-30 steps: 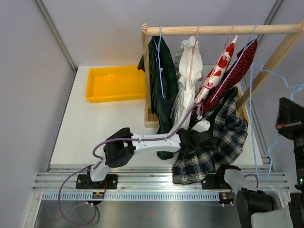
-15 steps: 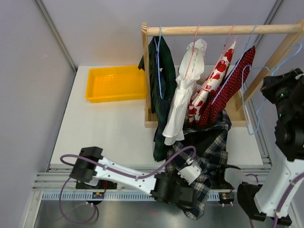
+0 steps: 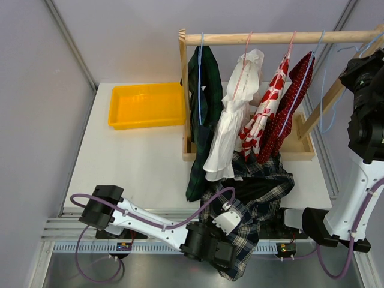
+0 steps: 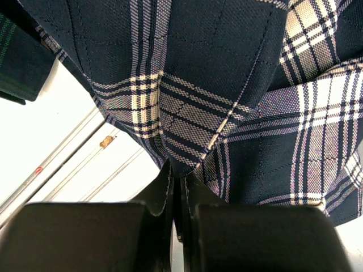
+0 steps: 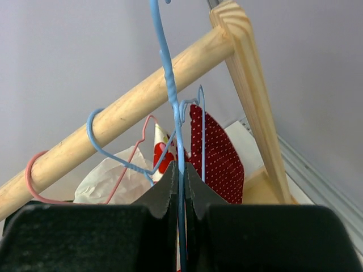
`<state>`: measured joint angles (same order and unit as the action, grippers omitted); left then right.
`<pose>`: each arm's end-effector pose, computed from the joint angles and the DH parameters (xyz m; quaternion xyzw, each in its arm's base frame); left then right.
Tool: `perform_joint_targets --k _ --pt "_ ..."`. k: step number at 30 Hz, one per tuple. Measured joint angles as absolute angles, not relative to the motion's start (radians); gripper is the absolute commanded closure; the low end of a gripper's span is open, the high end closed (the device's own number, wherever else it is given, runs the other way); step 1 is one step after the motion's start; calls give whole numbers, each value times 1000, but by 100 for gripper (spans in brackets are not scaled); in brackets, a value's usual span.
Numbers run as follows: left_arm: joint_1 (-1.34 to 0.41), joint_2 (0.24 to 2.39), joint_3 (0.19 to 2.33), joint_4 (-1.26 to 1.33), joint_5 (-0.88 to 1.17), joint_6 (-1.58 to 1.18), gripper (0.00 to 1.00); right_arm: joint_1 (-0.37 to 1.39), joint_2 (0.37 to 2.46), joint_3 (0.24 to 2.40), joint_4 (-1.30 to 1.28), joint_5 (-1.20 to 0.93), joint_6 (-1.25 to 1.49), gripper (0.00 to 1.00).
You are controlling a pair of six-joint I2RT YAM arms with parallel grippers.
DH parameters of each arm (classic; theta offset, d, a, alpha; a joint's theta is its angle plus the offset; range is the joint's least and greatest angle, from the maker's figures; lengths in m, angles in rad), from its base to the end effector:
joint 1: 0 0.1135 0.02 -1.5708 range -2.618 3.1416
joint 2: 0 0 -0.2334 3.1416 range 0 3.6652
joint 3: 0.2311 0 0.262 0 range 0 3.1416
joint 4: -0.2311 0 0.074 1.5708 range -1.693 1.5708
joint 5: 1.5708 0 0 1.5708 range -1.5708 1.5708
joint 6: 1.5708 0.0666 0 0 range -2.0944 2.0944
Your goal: Remove the skirt from the hanger
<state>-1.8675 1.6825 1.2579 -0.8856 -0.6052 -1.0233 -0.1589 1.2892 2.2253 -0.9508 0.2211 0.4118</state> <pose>-0.0621 -0.3327 0.1706 0.3524 0.8793 -0.0861 0.3087 0.1922 -0.0456 0.5766 0.2736 0.6575 0.0100 0.7019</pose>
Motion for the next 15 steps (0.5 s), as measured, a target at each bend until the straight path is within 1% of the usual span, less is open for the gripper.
perform_joint_targets --k 8,15 --pt "-1867 1682 1258 -884 -606 -1022 100 -159 1331 2151 -814 255 339 100" --pt "-1868 1682 1281 -921 -606 -1023 100 -159 1477 2145 -728 253 317 100"
